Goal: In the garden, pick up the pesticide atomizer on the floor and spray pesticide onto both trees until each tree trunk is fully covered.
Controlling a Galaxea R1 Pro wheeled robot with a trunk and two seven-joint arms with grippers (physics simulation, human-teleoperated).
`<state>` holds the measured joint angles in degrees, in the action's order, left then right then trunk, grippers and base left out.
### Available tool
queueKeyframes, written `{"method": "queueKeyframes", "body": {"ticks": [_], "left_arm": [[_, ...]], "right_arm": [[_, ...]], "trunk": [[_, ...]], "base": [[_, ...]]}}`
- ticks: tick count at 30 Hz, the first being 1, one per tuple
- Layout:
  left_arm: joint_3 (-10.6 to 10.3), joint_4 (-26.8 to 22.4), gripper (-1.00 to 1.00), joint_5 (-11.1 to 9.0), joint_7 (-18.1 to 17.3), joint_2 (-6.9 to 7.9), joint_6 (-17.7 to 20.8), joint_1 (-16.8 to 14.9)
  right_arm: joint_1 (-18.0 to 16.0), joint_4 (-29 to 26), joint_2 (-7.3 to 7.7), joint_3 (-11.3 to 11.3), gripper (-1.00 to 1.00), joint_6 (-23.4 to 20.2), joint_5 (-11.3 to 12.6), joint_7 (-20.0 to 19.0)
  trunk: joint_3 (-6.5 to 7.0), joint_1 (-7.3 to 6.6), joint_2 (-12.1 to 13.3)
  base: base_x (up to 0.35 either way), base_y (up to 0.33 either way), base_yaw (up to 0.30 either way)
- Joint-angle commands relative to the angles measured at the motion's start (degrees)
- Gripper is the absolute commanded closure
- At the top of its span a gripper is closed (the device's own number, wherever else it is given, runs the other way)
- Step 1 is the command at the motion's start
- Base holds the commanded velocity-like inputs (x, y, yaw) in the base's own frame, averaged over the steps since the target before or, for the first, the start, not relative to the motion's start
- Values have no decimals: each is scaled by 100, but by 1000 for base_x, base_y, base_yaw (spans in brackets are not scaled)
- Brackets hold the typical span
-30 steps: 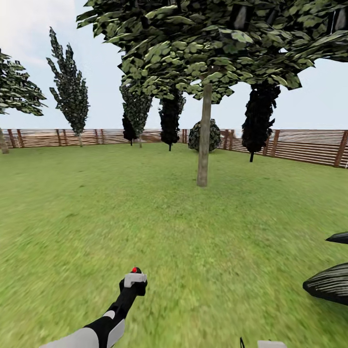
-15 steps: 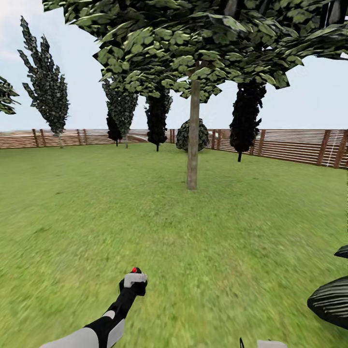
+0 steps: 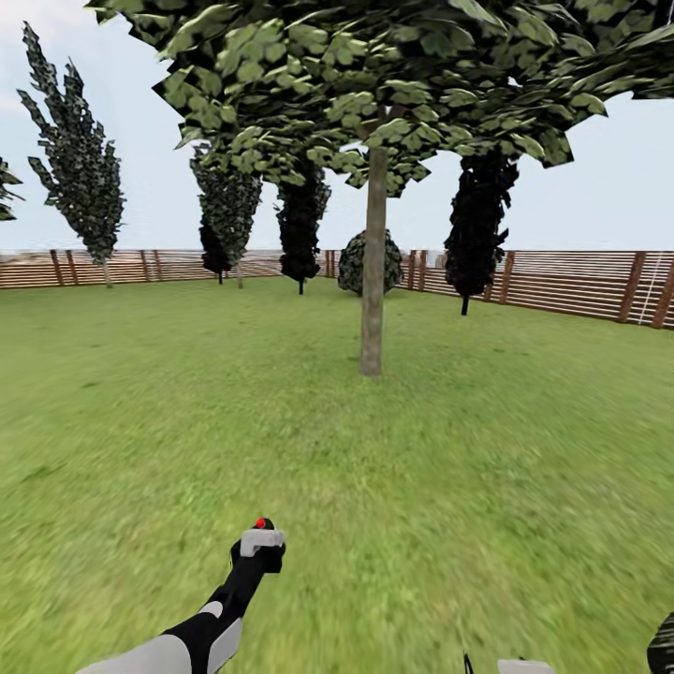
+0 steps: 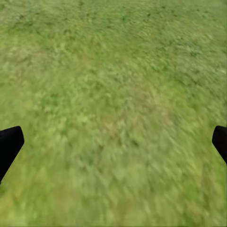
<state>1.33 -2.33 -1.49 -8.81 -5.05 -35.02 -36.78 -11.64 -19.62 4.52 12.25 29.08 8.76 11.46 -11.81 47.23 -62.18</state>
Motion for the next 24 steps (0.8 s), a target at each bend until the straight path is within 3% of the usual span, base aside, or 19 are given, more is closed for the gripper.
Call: {"method": "queueKeyframes", "body": {"ticks": [1, 7, 24], "left_arm": [[17, 4, 100, -18, -33, 2, -13, -5], [17, 4, 100, -18, -33, 2, -13, -5], [17, 4, 100, -18, -33, 2, -13, -5]], "right_arm": [[-5, 3, 5, 49, -100, 19, 56, 23], [-5, 8, 5, 49, -100, 19, 53, 23], [-5, 11, 5, 49, -100, 19, 47, 23]], "trunk": [[-8, 8, -4], [-8, 8, -4], [-8, 8, -4]], "base": [[700, 0, -139], [700, 0, -177], [700, 0, -37]]}}
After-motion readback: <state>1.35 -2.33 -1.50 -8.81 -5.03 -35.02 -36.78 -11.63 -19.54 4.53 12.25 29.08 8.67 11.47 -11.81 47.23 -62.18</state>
